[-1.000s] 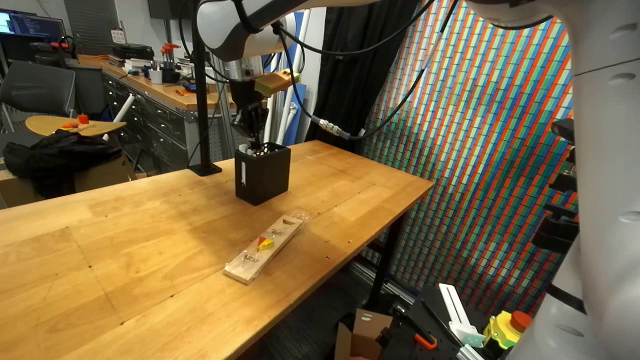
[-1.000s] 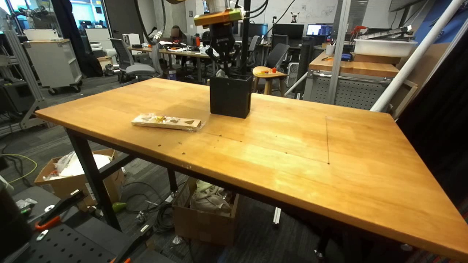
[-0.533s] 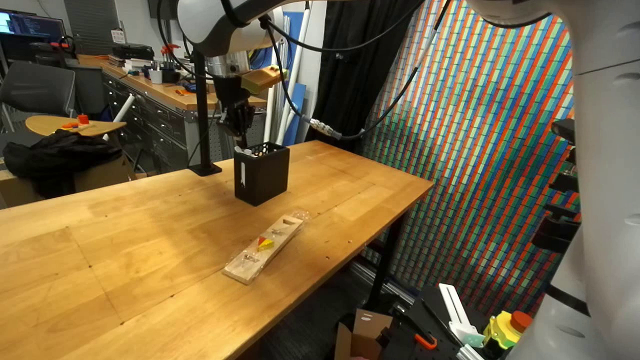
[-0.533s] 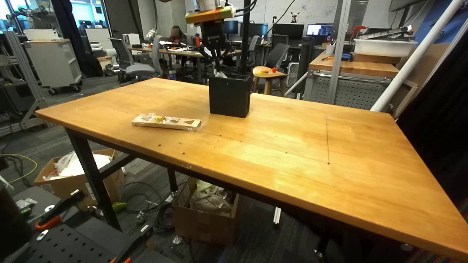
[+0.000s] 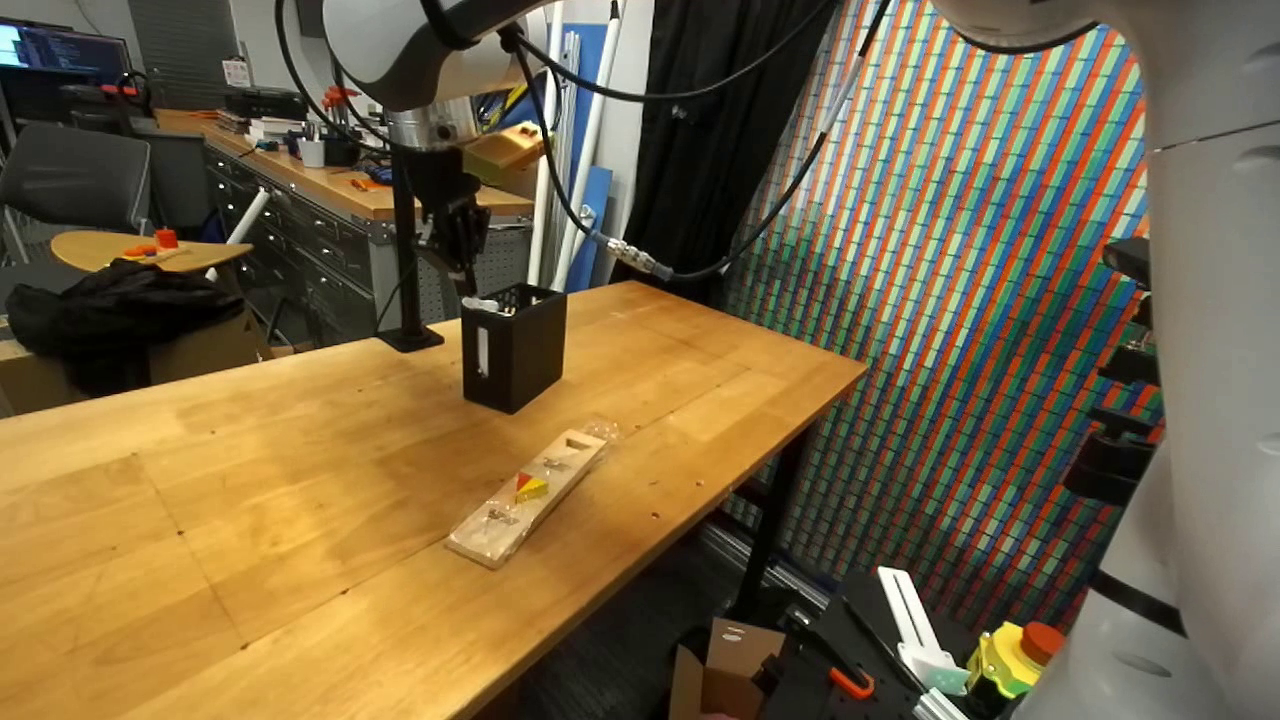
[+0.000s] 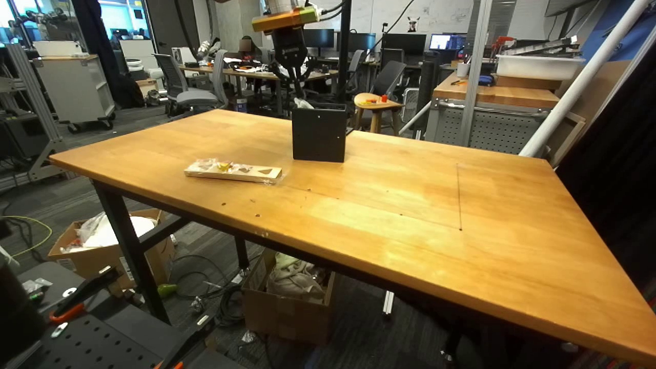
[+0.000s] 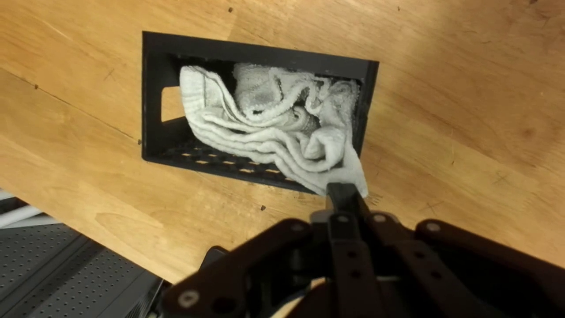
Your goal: Put the white cloth inside the black object
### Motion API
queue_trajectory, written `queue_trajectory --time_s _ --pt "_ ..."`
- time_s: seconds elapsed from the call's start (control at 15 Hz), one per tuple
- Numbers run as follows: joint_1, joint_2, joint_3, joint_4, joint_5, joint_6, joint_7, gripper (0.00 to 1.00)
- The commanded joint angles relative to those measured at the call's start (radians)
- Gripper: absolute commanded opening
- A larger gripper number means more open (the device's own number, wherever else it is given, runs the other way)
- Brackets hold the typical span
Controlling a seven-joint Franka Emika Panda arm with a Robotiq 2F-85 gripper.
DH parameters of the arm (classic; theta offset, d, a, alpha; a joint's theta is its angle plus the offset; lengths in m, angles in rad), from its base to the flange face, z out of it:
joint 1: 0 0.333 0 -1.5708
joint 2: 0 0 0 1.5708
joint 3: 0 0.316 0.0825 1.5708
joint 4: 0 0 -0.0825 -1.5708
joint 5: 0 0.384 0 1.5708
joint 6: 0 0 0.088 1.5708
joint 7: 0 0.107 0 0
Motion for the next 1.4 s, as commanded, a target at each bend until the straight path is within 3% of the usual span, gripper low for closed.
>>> queue_trajectory --time_s 0.0,1.33 --pt "0.008 -0.005 0.005 0.025 -0.031 -0.008 -0.016 0.0" --pt "-0.016 -0.018 0.002 -0.013 -0.001 0.004 -0.006 0.0"
